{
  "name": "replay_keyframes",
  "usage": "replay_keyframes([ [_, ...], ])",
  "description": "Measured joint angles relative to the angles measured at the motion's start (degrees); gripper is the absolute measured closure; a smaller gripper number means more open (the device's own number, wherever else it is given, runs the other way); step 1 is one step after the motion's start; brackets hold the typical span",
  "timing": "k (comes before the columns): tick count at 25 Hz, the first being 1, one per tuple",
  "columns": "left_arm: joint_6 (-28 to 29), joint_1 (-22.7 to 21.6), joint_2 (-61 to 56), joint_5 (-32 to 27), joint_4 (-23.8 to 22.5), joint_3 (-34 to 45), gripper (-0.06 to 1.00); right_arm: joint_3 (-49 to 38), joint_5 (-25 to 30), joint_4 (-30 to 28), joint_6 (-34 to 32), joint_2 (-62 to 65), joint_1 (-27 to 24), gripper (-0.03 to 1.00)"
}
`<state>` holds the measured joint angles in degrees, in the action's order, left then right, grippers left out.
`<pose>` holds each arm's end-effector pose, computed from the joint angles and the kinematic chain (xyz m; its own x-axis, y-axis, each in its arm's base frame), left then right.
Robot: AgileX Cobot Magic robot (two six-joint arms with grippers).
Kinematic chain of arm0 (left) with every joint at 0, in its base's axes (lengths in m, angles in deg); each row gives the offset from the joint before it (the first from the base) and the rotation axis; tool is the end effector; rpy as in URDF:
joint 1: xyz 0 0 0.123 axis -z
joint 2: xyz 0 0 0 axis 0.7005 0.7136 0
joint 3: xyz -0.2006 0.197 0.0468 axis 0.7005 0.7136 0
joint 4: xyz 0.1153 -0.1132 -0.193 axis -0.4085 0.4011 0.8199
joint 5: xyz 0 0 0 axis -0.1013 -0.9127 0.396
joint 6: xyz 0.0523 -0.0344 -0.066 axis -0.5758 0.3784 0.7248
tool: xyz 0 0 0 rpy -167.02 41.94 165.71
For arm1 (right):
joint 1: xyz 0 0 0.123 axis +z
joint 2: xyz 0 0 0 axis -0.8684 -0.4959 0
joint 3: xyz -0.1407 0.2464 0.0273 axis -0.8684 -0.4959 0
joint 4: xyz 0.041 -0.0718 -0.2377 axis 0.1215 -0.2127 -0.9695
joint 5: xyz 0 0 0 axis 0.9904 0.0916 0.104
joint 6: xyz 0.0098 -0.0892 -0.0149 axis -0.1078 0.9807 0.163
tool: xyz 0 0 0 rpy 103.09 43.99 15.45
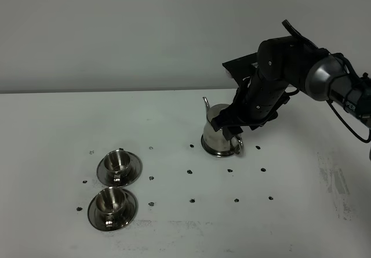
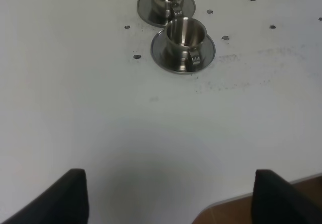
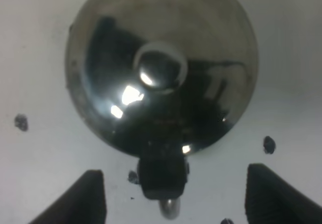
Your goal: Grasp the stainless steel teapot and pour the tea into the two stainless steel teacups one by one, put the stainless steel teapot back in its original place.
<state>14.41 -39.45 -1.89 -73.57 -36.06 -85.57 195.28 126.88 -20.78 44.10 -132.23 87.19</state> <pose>-0.0052 -0.0103 0.2683 -0.4851 0.0959 -0.8692 0.2158 0.9764 -0.0127 0.4328 0.2264 0.1944 -0.8247 -0.4709 -0.3133 -0.5088 0.8596 0.0473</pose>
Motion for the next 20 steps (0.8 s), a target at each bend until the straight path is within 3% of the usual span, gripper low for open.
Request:
replay_keyframes([
  [20,0.00,0.00,0.00,0.00,0.00,0.00,0.29,1.81,0.08,-1.31,0.47,-2.65,0.00,0.40],
])
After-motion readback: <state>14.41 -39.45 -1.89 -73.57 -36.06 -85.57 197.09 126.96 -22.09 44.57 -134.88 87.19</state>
